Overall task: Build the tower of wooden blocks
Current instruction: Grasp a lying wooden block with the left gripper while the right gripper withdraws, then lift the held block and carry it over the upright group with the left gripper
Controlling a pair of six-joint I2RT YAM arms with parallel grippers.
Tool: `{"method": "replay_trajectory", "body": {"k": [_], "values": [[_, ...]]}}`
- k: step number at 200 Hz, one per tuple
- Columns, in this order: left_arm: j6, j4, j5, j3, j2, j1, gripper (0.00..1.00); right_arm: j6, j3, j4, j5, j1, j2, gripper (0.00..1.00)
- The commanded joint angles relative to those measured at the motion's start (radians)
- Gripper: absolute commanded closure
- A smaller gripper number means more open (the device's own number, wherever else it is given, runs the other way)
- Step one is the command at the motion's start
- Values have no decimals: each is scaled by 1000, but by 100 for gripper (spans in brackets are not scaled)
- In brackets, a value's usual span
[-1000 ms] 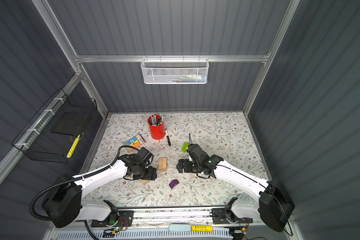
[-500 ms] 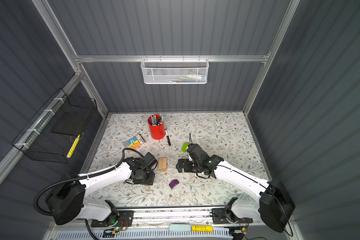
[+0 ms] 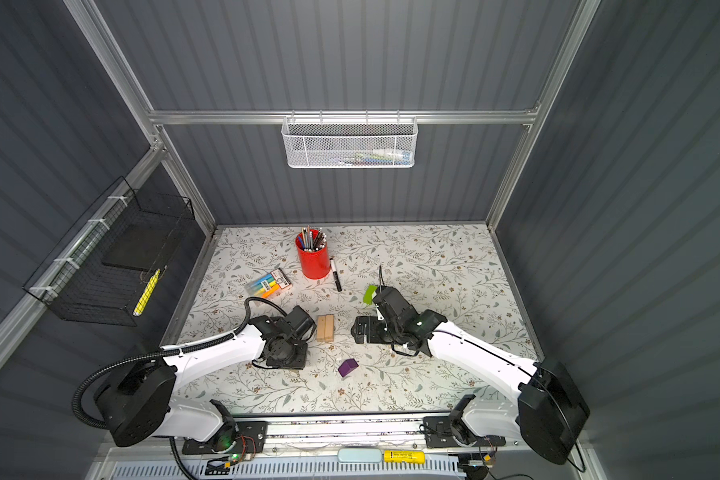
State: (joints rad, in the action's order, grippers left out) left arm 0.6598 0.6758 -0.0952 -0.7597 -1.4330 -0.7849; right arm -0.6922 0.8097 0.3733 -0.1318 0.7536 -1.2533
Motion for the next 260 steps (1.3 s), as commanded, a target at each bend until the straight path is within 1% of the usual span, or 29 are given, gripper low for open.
{"method": "replay_trajectory", "body": {"k": [1,27,44,63,95,128,154,181,198,226,260], "values": [[11,-16,-17,15,-19,-1,58,0,8,-8,0,1,-15,1],[6,-21,-29,23,-23,0,63,-3,7,-16,-2,1,-14,1],[6,-19,-31,28,-14,-1,68,-6,9,-22,-4,1,-18,1],[10,-15,-27,32,6,-1,73,-7,23,-14,-7,1,-27,1],[27,43,-30,4,62,0,83,-30,29,-13,-5,-3,-26,1],[84,123,-30,-75,120,-1,89,-72,23,-10,-14,-18,-11,1],[133,160,-35,-155,128,-1,93,-93,19,-2,-29,-43,5,1],[168,162,-21,-253,75,-1,97,-121,17,10,-41,-82,24,1],[180,169,-48,-312,20,-2,99,-122,16,10,-37,-93,35,1],[170,170,-57,-395,-92,-10,100,-135,0,9,-45,-122,47,1],[152,191,-100,-479,-212,-35,100,-146,-30,0,-65,-150,55,1]]}}
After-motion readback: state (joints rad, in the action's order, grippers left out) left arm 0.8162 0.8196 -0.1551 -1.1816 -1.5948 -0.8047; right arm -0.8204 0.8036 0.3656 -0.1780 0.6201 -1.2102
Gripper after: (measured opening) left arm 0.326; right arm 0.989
